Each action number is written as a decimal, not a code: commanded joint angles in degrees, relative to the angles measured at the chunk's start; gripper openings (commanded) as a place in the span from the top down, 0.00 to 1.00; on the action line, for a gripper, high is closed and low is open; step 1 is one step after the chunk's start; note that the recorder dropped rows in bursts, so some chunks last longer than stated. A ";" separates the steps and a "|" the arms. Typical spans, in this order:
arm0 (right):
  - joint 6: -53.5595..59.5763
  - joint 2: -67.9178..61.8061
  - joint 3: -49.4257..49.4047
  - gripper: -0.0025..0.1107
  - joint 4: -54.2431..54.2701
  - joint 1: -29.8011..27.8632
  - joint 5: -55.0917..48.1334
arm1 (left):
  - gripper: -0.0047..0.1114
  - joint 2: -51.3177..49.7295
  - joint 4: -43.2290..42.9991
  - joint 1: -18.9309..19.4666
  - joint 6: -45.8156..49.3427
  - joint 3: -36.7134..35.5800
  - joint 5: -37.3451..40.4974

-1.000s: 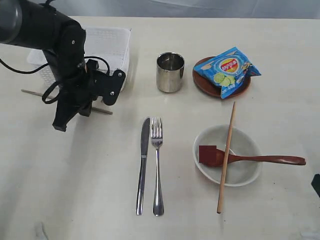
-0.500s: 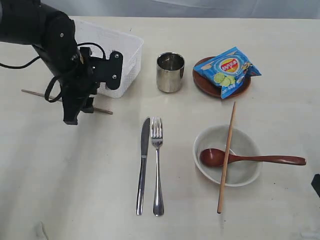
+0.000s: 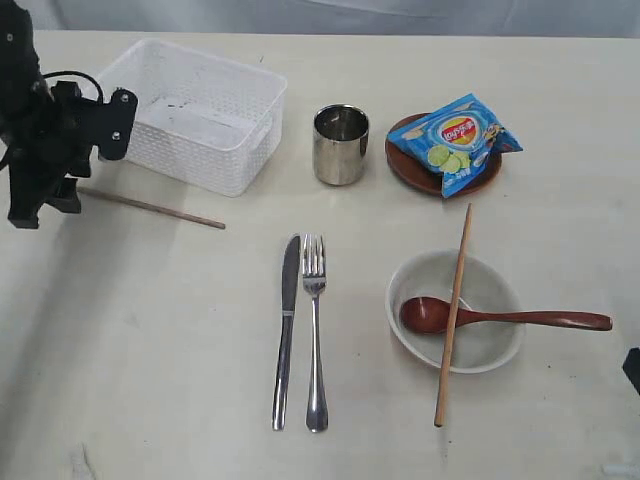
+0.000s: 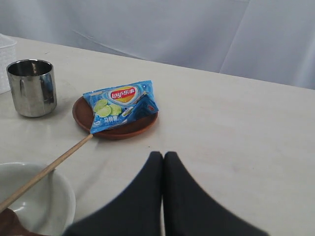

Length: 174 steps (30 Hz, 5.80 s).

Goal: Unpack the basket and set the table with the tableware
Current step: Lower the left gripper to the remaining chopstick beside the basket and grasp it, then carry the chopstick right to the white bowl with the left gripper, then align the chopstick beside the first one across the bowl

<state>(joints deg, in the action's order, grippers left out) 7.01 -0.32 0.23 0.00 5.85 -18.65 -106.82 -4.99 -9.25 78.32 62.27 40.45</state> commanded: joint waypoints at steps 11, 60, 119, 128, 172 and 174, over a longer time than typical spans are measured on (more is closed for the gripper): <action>-0.16 0.32 -0.23 0.98 0.00 -0.01 0.32 | 0.61 -2.98 7.18 4.58 5.27 -0.59 -9.50; -0.16 0.32 -0.23 0.98 0.00 -0.01 0.32 | 0.96 21.90 3.69 -10.11 4.58 -13.06 -2.05; -0.16 0.32 -0.23 0.98 0.00 -0.01 0.32 | 0.96 5.75 -9.73 -45.92 38.46 0.22 -34.11; -0.16 0.32 -0.23 0.98 0.00 -0.01 0.32 | 0.96 4.80 -9.73 -46.44 38.96 0.22 -35.22; -0.16 0.32 -0.23 0.98 0.00 -0.01 0.32 | 0.96 -6.50 -9.74 -46.93 32.53 2.92 -46.20; -0.16 0.32 -0.23 0.98 0.00 -0.01 0.32 | 0.96 -6.50 -9.74 -46.93 32.53 2.92 -46.20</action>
<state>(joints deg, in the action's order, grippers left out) 7.01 -0.32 0.23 0.00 5.85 -18.65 -113.33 -14.87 -55.75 111.36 64.91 -5.94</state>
